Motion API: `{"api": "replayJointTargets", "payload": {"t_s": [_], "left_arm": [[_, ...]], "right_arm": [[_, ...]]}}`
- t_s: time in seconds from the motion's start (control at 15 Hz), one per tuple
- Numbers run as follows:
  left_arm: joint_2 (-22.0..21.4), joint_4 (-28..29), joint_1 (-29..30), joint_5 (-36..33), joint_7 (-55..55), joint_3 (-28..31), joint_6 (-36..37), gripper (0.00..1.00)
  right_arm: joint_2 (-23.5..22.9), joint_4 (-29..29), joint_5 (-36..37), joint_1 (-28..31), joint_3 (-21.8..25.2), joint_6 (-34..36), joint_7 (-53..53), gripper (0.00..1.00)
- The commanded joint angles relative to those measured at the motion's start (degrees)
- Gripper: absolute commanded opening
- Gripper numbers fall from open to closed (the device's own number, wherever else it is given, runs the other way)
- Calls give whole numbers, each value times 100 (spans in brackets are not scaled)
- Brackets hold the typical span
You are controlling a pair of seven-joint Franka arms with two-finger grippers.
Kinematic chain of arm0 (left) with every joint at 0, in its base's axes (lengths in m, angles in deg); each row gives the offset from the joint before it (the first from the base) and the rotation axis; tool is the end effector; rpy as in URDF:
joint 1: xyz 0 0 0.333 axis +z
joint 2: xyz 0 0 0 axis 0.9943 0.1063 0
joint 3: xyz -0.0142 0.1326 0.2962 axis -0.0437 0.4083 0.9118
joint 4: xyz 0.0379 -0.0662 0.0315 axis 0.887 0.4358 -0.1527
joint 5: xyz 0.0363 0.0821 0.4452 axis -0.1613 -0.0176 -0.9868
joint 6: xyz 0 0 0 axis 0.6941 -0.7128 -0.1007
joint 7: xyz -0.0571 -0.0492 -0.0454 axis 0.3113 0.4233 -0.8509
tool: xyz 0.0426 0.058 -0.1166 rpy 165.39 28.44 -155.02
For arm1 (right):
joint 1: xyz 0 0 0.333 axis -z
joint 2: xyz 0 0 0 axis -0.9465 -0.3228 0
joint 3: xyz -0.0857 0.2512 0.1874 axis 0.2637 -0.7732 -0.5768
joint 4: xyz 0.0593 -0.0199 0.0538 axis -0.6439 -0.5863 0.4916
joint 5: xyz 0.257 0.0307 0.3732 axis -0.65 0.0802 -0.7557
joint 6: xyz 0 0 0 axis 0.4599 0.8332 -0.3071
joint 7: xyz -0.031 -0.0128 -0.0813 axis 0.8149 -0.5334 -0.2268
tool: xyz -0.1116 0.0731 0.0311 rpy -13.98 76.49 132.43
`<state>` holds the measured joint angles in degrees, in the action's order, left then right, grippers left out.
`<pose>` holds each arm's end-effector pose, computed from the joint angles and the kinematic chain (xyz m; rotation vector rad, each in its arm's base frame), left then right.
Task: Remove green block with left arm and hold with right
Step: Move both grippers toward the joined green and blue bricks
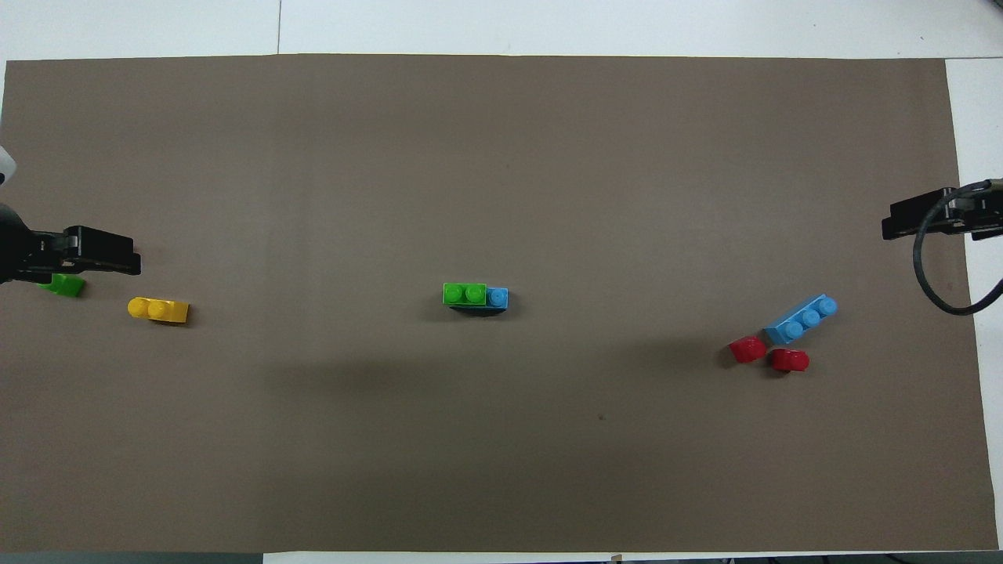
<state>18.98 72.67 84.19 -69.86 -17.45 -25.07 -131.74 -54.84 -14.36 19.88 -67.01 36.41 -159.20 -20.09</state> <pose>0.5898 -0.0350 0.5838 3.1215 0.0184 -0.0043 0.6200 -0.0367 0.5820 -3.1273 0.0546 -0.0039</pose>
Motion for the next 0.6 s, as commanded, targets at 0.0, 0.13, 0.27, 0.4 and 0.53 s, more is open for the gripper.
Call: {"api": "replayJointTargets", "payload": {"t_s": [0.0,0.13,0.27,0.4,0.53], "left_arm": [[8,-71,50,65,98,-28,45,100],[8,-71,50,65,98,-28,45,100],[8,-71,41,65,80,-28,37,100],[8,-71,41,65,80,-28,37,100],[8,-62,59,65,80,-28,28,100]], "right_arm": [[-11,22,80,94,-73,21,94,100],[-11,21,53,77,-73,39,42,100],[6,-5,-8,51,-91,65,-648,100],[33,-75,-78,-11,-134,30,-1467,100],[68,-189,-288,-239,-144,12,-2641,100]]}}
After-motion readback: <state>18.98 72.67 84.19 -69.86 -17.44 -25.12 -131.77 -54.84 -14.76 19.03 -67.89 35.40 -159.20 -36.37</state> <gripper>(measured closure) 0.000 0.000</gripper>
